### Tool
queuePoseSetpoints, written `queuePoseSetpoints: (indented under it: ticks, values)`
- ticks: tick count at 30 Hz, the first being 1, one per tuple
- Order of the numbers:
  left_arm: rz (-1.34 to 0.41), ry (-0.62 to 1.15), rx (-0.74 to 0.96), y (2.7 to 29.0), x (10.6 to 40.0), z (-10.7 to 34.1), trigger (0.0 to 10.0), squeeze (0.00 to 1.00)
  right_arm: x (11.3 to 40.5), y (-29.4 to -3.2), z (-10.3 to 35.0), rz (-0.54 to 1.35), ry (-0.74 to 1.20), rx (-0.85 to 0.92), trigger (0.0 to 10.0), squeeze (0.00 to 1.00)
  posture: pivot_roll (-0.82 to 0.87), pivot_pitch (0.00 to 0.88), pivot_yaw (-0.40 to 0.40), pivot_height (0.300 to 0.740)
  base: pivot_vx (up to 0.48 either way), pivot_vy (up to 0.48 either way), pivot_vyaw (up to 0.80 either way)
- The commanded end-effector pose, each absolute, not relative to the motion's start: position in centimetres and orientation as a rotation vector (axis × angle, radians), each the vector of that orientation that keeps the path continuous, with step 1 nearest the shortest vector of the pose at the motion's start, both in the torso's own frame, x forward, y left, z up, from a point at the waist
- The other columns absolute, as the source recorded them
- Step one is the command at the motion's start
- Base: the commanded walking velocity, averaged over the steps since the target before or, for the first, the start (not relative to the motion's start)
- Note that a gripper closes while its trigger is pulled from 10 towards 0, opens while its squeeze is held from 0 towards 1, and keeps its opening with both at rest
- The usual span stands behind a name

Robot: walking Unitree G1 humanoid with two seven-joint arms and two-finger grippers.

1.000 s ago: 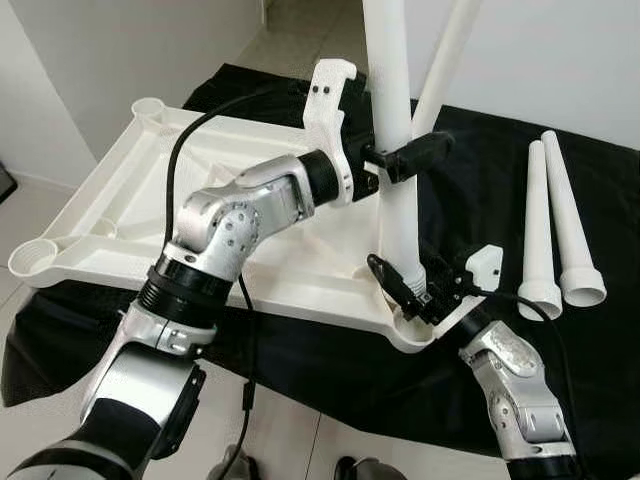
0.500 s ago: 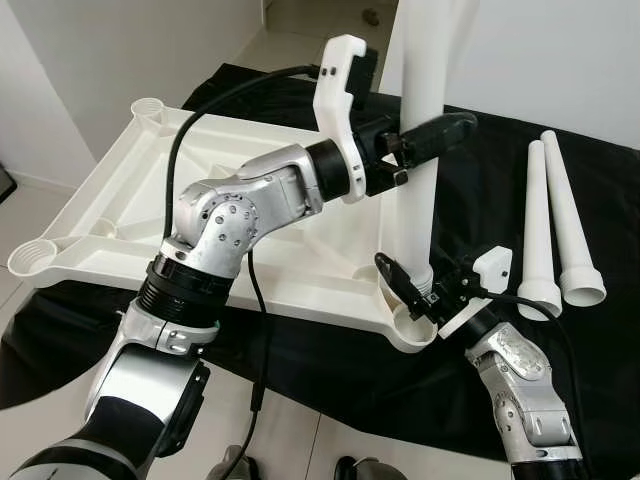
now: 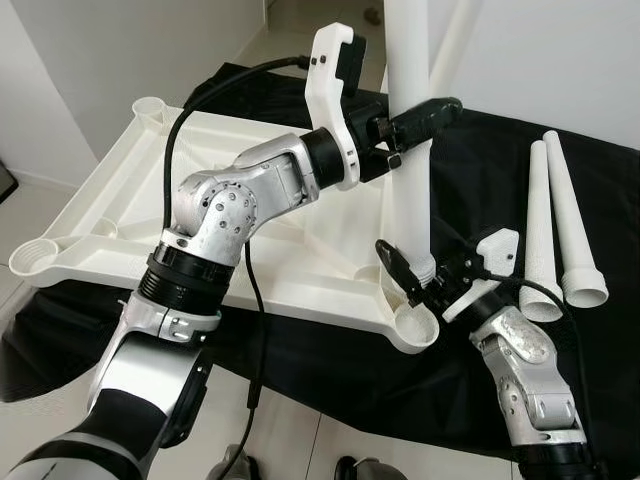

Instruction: Building children table

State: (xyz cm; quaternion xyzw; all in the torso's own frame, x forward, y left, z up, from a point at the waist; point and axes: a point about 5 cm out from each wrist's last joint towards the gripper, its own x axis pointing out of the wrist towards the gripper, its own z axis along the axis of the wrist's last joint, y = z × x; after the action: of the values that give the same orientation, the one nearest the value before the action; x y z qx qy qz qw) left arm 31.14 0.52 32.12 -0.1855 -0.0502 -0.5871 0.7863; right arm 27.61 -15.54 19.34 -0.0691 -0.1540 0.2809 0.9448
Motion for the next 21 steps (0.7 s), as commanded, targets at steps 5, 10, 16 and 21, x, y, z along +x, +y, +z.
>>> queuePoseSetpoints:
  ticks: [5,10,16,21]
  values:
    - [-1.517,-0.183,-0.286,-1.1,29.4,31.7,10.0,0.0,28.1,-14.5,19.7,0.582,-0.247,-0.249,10.0,0.0,0.04,0.104,-0.027,0.74,0.0,0.0,0.0]
    - [-1.517,-0.199,-0.254,-1.4,29.3,31.7,10.0,0.0,28.2,-14.1,20.2,0.584,-0.181,-0.231,10.0,0.0,0.04,0.112,-0.027,0.74,0.0,0.0,0.0]
    - [-1.523,-0.232,-0.209,-1.6,29.2,31.8,10.0,0.0,28.3,-14.1,21.1,0.582,-0.132,-0.201,10.0,0.0,0.04,0.115,-0.028,0.74,0.0,0.0,0.0]
    - [-1.524,-0.241,-0.196,-1.7,29.2,31.8,10.0,0.0,28.5,-14.3,21.3,0.566,-0.123,-0.194,9.0,0.0,0.03,0.114,-0.029,0.74,0.0,0.0,0.0]
